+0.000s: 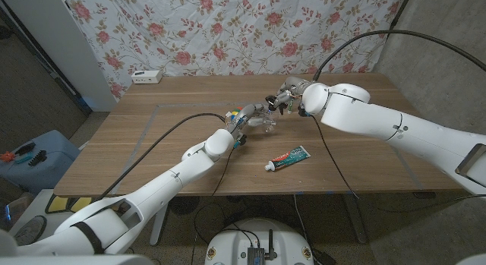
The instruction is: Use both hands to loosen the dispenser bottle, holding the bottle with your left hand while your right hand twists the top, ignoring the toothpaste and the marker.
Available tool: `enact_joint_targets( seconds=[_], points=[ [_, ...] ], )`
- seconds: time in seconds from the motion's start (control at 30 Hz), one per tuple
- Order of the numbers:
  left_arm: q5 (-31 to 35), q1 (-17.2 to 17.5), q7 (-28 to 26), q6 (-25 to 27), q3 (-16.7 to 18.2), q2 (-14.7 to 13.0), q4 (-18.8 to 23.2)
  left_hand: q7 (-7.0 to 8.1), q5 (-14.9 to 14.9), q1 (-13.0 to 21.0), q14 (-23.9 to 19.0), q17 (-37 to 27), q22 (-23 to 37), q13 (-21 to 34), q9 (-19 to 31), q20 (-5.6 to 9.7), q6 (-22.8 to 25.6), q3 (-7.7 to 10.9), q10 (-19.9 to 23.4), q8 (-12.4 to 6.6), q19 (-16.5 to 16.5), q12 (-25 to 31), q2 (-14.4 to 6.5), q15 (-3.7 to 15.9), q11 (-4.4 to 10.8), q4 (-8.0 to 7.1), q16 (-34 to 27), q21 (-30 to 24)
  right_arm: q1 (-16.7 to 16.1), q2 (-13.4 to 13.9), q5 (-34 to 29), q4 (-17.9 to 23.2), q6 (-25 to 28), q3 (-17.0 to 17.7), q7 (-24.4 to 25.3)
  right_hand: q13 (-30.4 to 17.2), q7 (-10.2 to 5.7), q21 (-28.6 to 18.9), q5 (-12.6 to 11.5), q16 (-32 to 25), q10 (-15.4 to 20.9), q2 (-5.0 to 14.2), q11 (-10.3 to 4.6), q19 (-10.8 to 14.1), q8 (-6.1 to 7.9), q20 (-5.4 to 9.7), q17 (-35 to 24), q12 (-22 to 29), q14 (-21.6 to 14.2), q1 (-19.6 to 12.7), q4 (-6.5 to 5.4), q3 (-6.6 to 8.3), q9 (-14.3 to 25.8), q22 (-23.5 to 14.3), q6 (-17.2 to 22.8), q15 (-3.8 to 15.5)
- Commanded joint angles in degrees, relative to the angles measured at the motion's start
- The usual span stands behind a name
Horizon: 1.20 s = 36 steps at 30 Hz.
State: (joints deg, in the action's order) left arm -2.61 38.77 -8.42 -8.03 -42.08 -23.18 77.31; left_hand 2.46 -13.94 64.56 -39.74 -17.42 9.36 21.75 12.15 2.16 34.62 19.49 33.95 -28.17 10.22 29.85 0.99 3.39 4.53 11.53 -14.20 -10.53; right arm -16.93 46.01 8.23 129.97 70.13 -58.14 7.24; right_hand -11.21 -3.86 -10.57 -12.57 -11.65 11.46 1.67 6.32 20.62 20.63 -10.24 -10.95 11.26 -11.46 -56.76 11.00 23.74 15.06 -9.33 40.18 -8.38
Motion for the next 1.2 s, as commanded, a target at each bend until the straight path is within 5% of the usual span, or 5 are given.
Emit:
enact_joint_targets(
  seconds=[0.03,0.5,1.2],
  points=[
    [-0.1,-0.2,0.4,-0.8,-0.1,0.1,-0.6,1.26,-0.4,-2.7,-1.1,-0.3,0.0,7.9,0.1,2.35,3.1,3.06,4.2,-0.31,0.0,0.1,-6.8,6.01,3.62,-2.70,-0.1,0.2,-3.3,0.6,0.4,-0.3,-4.3,3.8,-0.8,-0.2,-0.89,-0.1,-0.2,0.2,-0.2,-0.08,-0.98,0.1,-0.63,0.47,0.0,-0.2,0.2,-2.2,-0.04,1.28,-0.1,-0.2,-1.1,0.61],
    [-0.1,-0.2,0.4,-0.3,-0.2,0.3,-0.3,1.27,-0.4,-2.9,-1.1,-0.4,0.0,8.0,0.0,2.32,3.1,3.11,4.3,-0.26,0.0,0.0,-6.9,5.95,3.52,-2.74,-0.1,0.2,-7.5,0.7,0.8,-0.1,-7.9,8.4,-1.1,-0.2,-3.88,0.0,-0.1,0.3,-1.0,0.20,-2.31,-0.5,-1.42,1.16,0.0,-0.2,0.7,-6.9,-0.29,3.20,-0.6,-0.2,-1.8,1.34],
    [-0.4,-0.2,0.8,-0.6,-0.1,0.3,-0.6,1.26,-0.4,-3.0,-1.1,-0.2,0.0,8.0,0.0,2.14,3.2,3.34,4.5,-0.24,0.0,0.0,-6.9,5.84,3.52,-2.67,0.2,0.1,-11.1,-0.4,-1.6,-0.7,-10.5,10.6,1.4,-0.2,-6.72,-0.2,0.1,-0.5,2.6,0.91,-4.06,-0.1,3.60,1.72,-0.4,0.8,0.2,-8.6,-1.44,2.81,-0.7,-0.2,10.5,2.40]
  ],
)
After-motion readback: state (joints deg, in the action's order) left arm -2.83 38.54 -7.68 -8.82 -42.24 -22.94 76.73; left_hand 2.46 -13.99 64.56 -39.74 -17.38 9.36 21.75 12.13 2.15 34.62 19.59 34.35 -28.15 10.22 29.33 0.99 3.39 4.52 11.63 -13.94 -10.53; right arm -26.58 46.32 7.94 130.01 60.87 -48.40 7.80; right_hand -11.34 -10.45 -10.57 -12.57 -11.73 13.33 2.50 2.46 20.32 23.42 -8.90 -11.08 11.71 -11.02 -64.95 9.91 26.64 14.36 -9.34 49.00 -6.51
